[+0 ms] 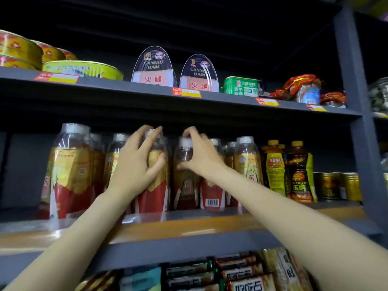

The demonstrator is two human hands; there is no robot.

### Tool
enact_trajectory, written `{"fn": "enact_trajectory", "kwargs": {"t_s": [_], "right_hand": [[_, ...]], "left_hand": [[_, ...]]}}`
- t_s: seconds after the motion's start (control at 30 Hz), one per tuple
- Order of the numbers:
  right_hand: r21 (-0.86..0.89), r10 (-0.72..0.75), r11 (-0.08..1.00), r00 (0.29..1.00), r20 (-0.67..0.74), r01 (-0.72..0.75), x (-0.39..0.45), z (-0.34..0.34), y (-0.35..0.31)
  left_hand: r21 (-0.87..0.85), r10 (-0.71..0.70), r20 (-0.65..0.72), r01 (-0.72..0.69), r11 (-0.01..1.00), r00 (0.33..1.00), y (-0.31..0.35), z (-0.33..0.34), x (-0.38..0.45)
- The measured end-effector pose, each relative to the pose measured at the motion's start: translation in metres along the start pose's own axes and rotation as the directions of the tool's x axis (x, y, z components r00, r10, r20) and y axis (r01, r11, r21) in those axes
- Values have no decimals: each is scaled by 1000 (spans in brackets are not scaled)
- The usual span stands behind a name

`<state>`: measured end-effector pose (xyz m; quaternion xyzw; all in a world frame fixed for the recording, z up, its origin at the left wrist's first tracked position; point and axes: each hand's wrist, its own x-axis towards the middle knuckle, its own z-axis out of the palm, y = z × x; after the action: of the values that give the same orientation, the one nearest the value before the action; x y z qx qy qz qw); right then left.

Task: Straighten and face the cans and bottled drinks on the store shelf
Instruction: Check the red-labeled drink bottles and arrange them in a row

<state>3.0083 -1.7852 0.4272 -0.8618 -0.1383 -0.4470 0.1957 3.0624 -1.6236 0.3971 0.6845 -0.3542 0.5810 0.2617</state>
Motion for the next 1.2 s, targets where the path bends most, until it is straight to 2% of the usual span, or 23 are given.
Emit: {"fn": "enact_trajectory", "kwargs": {"t_s": [0.07, 0.2, 0.27, 0.37, 0.43, 0.5, 0.57, 0.63, 0.67, 0.73, 0.77, 0.83, 0.9, 0.93, 0.97, 1.03, 1.07, 1.1, 1.17, 1.2], "right_hand": [[71, -14, 997, 1000, -21, 15, -14, -24, -4], [255, 100, 963, 994, -32, -89, -31, -63, -8], [314, 117, 945, 992, -50, -95, -36, -77, -8], [432, 97, 901, 990, -103, -44, -42, -94, -6], [548, 99, 836, 987, -125, -14, -47, -100, -6], [661, 98, 751, 988, -116, 3, -54, -101, -8], [751, 85, 660, 991, -102, 20, -62, -100, -12], [827, 90, 561, 991, -98, 31, -68, -98, -14], [850, 103, 526, 990, -92, 24, -71, -96, -13], [860, 141, 510, 989, -49, -30, -74, -88, -14], [863, 171, 498, 985, 0, -87, -76, -83, -15], [895, 237, 390, 963, 132, -218, -78, -71, -19], [916, 311, 285, 931, 190, -282, -79, -63, -24], [921, 358, 260, 915, 186, -289, -78, -60, -25], [932, 397, 225, 901, 178, -284, -79, -59, -25], [962, 437, 101, 880, 187, -255, -81, -56, -23], [972, 445, 29, 874, 198, -235, -82, -55, -21], [975, 446, -44, 869, 212, -216, -83, -55, -20], [968, 435, -156, 866, 247, -198, -84, -57, -18], [962, 421, -175, 868, 264, -207, -85, -59, -17]], "left_hand": [[26, 12, 48, -13, 1000, 999, 2, 1, 1], [95, -20, 159, 5, 995, 987, 3, -6, 7], [130, -17, 163, -5, 992, 987, 8, -15, 7], [-77, -29, 116, 38, 996, 993, 35, -31, -6], [-268, -63, 212, 120, 956, 975, 61, -38, -20], [-396, -109, 388, 272, 877, 915, 80, -42, -29], [-464, -163, 500, 422, 779, 851, 86, -45, -34], [-543, -214, 522, 515, 663, 826, 89, -51, -34], [-571, -229, 495, 512, 642, 838, 90, -53, -36], [-524, -239, 356, 405, 749, 903, 93, -55, -38], [-439, -240, 276, 344, 830, 931, 93, -54, -38], [-204, -231, 148, 259, 944, 962, 91, -53, -37], [-1, -161, 125, 163, 987, 979, 88, -52, -35], [44, -120, 134, 115, 992, 984, 88, -54, -34], [43, -85, 138, 80, 996, 987, 88, -56, -33], [-98, -80, 147, 95, 991, 986, 87, -61, -30], [-225, -146, 166, 181, 957, 975, 86, -63, -29], [-383, -256, 212, 321, 866, 943, 85, -66, -29], [-631, -463, 376, 587, 507, 803, 87, -69, -28], [-653, -506, 403, 627, 425, 762, 89, -68, -29]]}}
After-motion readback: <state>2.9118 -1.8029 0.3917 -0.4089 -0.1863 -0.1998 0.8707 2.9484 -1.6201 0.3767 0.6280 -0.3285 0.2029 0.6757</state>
